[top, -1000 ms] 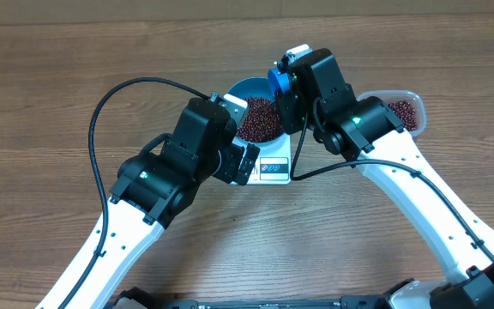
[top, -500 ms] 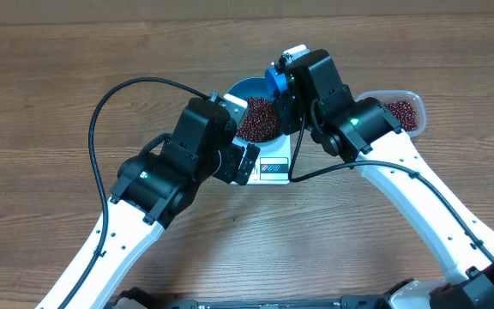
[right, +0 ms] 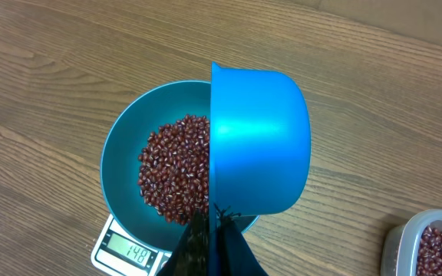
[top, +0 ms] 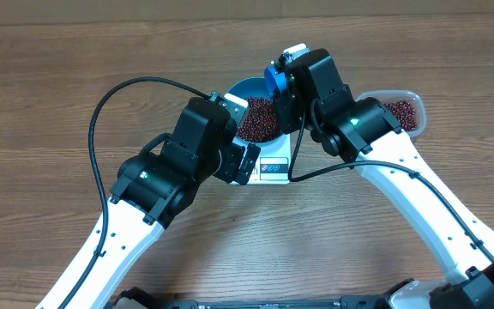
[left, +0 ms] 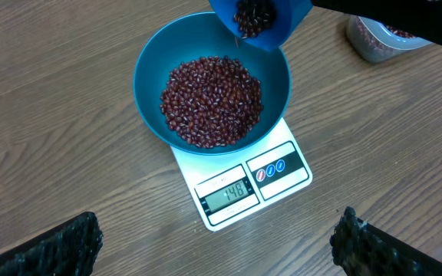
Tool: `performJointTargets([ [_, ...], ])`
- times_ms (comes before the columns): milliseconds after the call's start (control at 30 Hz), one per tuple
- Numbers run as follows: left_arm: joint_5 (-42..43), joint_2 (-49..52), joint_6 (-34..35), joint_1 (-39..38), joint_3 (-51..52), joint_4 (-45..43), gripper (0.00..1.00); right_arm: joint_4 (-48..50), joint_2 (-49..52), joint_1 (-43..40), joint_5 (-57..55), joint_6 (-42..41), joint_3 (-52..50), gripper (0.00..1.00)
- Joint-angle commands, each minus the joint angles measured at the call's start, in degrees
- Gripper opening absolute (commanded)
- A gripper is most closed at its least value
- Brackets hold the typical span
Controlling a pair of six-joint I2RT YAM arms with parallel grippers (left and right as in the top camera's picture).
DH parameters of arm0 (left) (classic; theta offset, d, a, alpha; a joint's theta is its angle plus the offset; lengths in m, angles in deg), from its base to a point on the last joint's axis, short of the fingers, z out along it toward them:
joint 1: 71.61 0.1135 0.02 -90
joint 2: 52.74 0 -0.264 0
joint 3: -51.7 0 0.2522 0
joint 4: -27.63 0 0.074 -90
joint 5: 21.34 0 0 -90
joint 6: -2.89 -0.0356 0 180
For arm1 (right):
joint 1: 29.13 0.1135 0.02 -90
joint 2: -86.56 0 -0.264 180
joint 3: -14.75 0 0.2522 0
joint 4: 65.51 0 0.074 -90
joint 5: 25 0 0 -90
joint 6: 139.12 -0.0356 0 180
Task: Scoop item into bowl and weigh 150g on scale
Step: 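Hold the scoop tilted over the bowl, shaking beans in slowly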
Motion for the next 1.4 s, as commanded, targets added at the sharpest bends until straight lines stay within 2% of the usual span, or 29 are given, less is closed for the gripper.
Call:
performJointTargets([
  [0,1.36,-0.57,-1.11,-0.02,-1.29,-0.02,1.0,0.17,0.57,0.31,-0.83,0.28,0.17,0.04],
  [1367,1.31,-0.57,-1.14,-0.02,-1.29,-0.02,1.0,-1.16,0.74,0.31,-0.61,-0.33,0.17,0.04],
])
